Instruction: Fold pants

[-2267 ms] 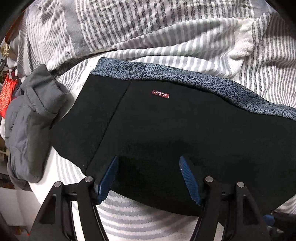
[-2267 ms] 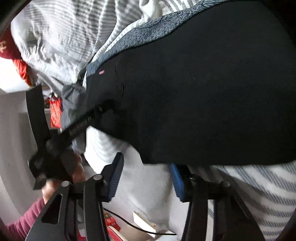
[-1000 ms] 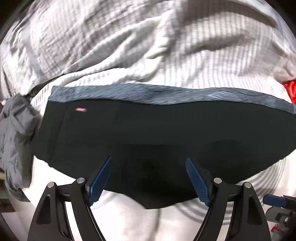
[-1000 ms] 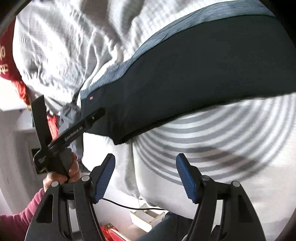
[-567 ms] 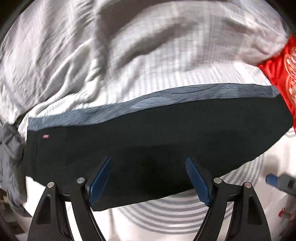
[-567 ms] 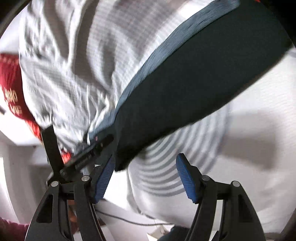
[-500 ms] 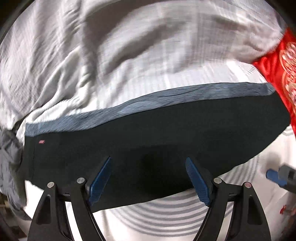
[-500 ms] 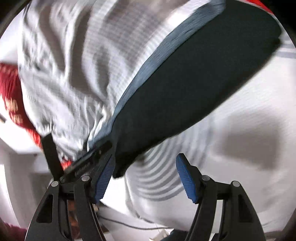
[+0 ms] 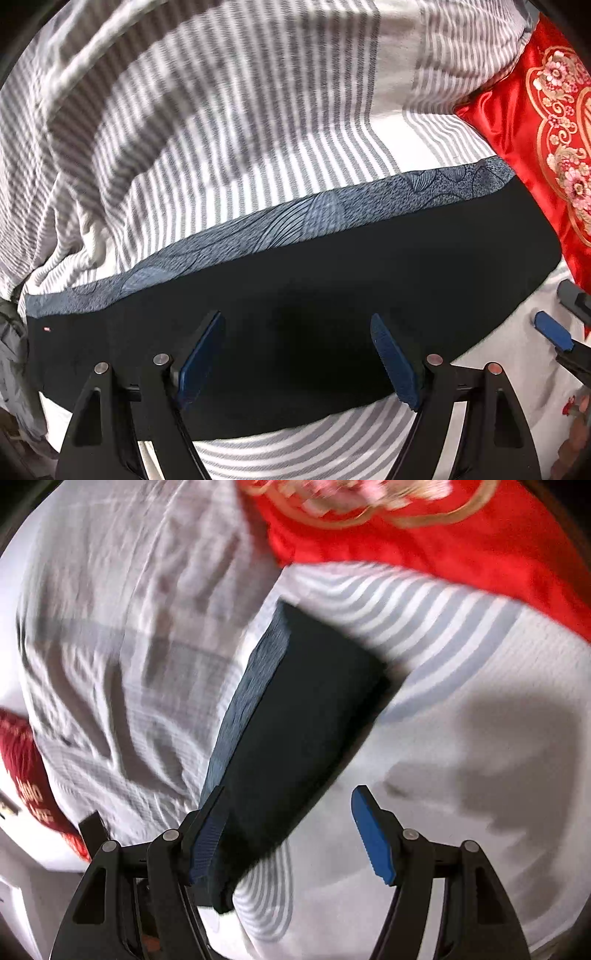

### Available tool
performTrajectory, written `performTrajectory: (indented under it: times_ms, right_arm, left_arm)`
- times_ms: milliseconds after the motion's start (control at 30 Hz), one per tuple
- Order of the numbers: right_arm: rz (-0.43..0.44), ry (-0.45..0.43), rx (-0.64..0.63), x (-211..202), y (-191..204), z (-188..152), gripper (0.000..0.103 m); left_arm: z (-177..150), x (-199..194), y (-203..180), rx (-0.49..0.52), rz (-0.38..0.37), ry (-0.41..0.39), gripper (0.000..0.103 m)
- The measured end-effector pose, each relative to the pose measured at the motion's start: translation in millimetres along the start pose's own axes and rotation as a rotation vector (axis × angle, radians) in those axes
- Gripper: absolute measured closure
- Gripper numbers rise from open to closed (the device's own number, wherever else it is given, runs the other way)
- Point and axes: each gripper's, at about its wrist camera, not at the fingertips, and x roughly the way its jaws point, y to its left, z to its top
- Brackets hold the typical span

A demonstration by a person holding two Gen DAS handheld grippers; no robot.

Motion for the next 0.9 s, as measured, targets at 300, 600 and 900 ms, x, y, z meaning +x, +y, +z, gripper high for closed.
performTrajectory:
  times_ms: [300, 600, 900]
  right_arm:
    - [0.03, -0.052, 0.052, -6, -28, 24, 0.031]
    - [0.105, -0.063, 0.05, 7, -30, 36, 0.031]
    - [0.099, -0.032, 0.0, 28, -13, 51, 0.033]
  left_arm:
    - [29, 25, -22, -0.071, 0.046, 0.0, 0.021]
    - [36, 30, -21, -0.125, 0.138, -0.045, 0.021]
    - [51, 60, -9, -0.239, 0.18, -0.025, 0.021]
